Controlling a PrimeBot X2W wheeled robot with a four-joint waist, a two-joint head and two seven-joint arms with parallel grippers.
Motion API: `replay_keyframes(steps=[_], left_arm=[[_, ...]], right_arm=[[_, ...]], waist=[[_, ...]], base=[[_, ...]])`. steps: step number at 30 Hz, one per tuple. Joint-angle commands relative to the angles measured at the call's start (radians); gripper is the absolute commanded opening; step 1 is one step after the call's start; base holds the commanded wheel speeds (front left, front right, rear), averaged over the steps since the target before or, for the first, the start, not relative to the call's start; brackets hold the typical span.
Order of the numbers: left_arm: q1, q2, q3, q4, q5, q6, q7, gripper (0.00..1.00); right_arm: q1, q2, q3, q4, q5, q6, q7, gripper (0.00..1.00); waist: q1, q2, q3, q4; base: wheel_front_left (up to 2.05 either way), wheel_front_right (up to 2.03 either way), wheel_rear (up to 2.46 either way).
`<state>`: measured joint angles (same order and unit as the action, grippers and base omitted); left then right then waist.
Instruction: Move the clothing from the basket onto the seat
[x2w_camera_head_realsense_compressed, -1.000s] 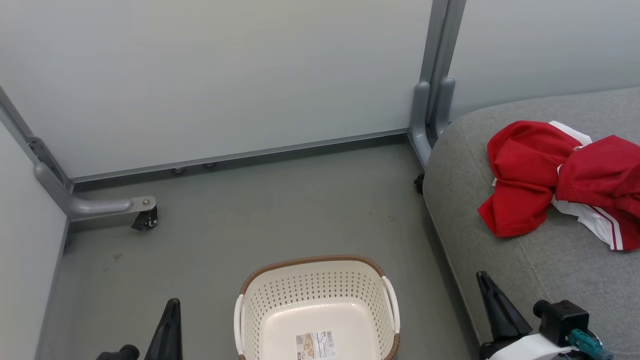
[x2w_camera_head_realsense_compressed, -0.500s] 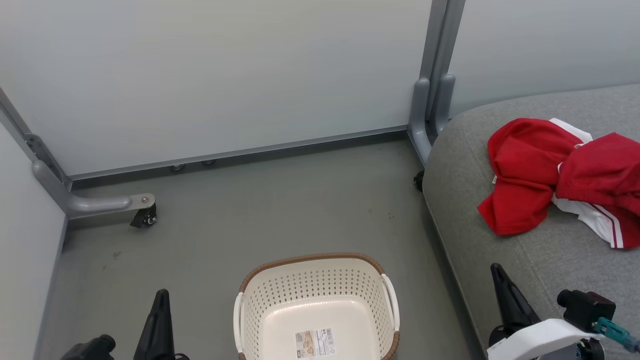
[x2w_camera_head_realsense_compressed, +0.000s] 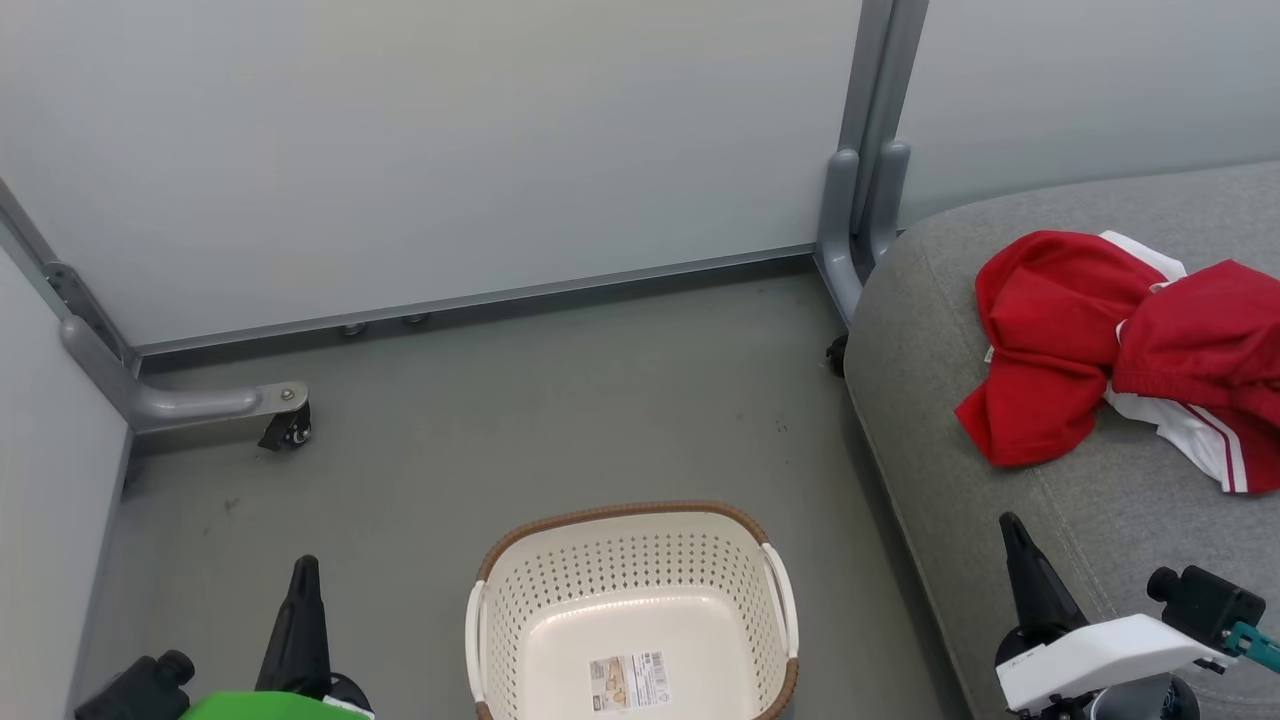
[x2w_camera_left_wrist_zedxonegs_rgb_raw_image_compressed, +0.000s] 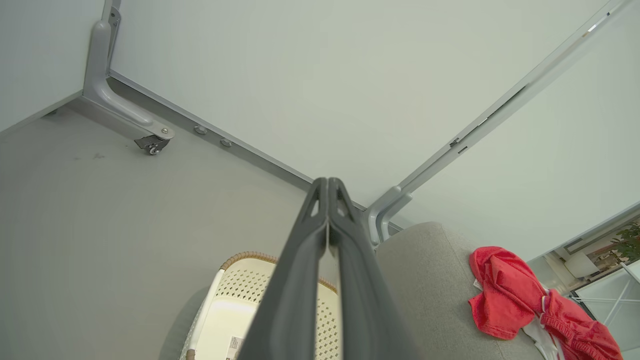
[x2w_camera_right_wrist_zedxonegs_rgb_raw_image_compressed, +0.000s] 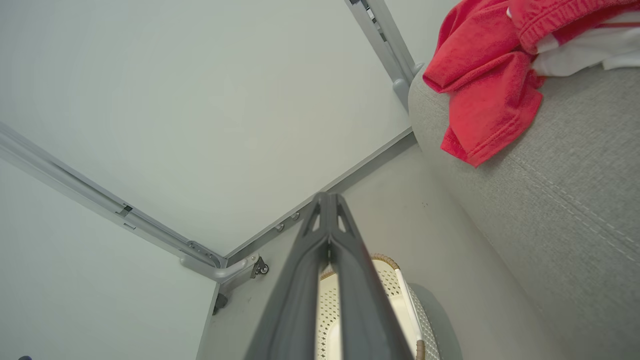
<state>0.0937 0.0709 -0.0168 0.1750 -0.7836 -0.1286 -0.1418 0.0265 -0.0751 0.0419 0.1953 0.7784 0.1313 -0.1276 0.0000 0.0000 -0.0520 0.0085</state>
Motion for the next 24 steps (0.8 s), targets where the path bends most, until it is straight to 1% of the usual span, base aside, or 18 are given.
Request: replay_keyframes(steps=[1,24], left_arm=[[-0.035,0.009,0.006,-0.008,-0.036,-0.001,0.008,0.0],[-0.094,0.014,0.03,0.016,-0.323,-0.002,0.077,0.0]], right_arm=[[-0.031,-0.006,-0.008,-0.009,0.034,0.0,0.007,0.0],[-0.069,-0.005,-0.048,0.01,0.317,0.0,0.077,0.0]], waist=[[0.0,0.0,0.001,0.0],[0.0,0.0,0.015,-0.002]], base=[[0.0,0.0,0.0],[0.0,0.0,0.0]])
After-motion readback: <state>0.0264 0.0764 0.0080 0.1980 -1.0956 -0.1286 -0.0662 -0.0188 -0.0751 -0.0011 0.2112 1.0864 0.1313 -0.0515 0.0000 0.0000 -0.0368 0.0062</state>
